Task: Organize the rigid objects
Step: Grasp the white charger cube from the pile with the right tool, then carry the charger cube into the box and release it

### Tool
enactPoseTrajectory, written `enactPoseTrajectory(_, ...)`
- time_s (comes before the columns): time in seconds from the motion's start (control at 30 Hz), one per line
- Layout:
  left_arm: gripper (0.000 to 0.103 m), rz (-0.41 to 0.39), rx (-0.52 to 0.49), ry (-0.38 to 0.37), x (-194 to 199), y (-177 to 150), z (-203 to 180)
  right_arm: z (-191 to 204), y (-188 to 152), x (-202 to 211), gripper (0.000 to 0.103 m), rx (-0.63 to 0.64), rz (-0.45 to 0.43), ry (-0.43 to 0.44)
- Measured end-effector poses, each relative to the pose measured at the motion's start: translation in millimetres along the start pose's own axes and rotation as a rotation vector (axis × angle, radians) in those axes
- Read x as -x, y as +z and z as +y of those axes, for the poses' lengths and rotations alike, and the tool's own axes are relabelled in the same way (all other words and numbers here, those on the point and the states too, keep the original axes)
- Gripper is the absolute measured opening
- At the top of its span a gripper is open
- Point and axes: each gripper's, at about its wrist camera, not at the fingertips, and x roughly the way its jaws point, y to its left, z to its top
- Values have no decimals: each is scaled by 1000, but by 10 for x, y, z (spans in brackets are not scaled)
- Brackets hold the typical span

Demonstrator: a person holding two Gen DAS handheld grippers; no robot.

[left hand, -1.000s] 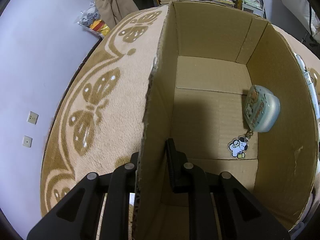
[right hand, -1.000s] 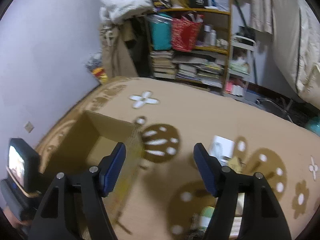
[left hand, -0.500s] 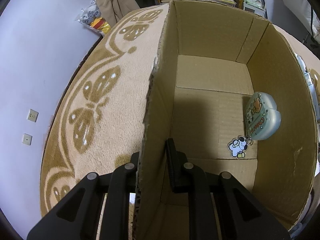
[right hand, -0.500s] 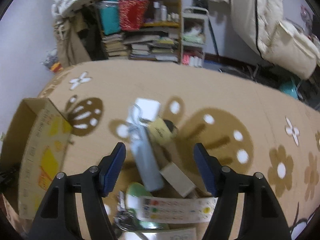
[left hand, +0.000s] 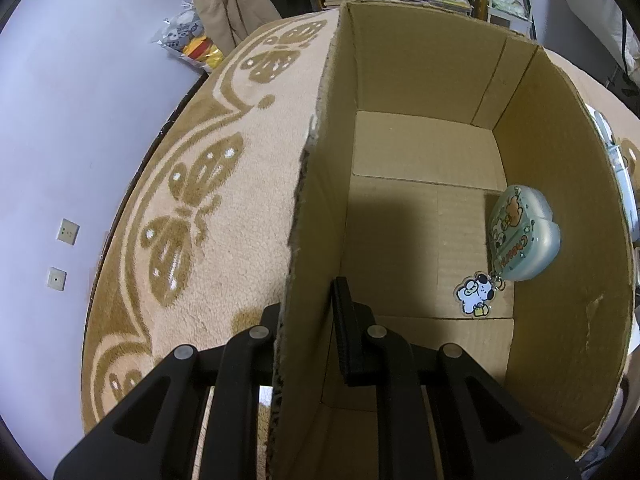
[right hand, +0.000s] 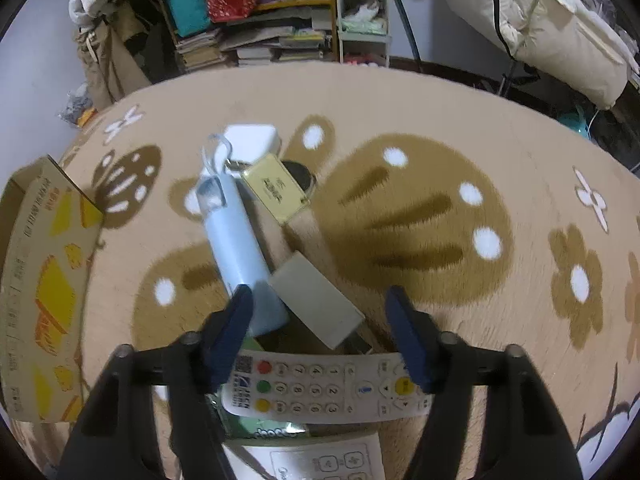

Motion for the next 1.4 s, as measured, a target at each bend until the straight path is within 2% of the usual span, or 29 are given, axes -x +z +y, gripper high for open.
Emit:
enactPoseTrajectory(0.03, 14, -3, -4, 3, 5, -1, -7, 2, -17, -27, 41, 6, 11, -9)
enactPoseTrajectory(0.07, 14, -3, -7, 5, 5, 4, -3, 7, -20, -42, 37, 10, 11, -10)
enactPoseTrajectory(0.27, 15, -4, 3, 1, 6, -2, 27, 29, -10, -8, 29, 22, -27, -18)
enactPoseTrajectory(0.57, 15, -3, 0, 6, 12, -2, 15, 133, -4, 37, 28, 37, -43, -41)
enactPoseTrajectory(0.93, 15, -3, -4, 10, 8, 12, 15, 289, 108, 363, 28, 50, -146, -9)
enactPoseTrajectory(1.2, 15, -2, -3, 8, 4, 11, 10, 780, 252, 699, 28, 151, -241, 80)
enactPoseTrajectory(1.4, 15, 1, 1, 8, -3, 13, 17, 1338, 368, 884, 28, 255, -285, 157)
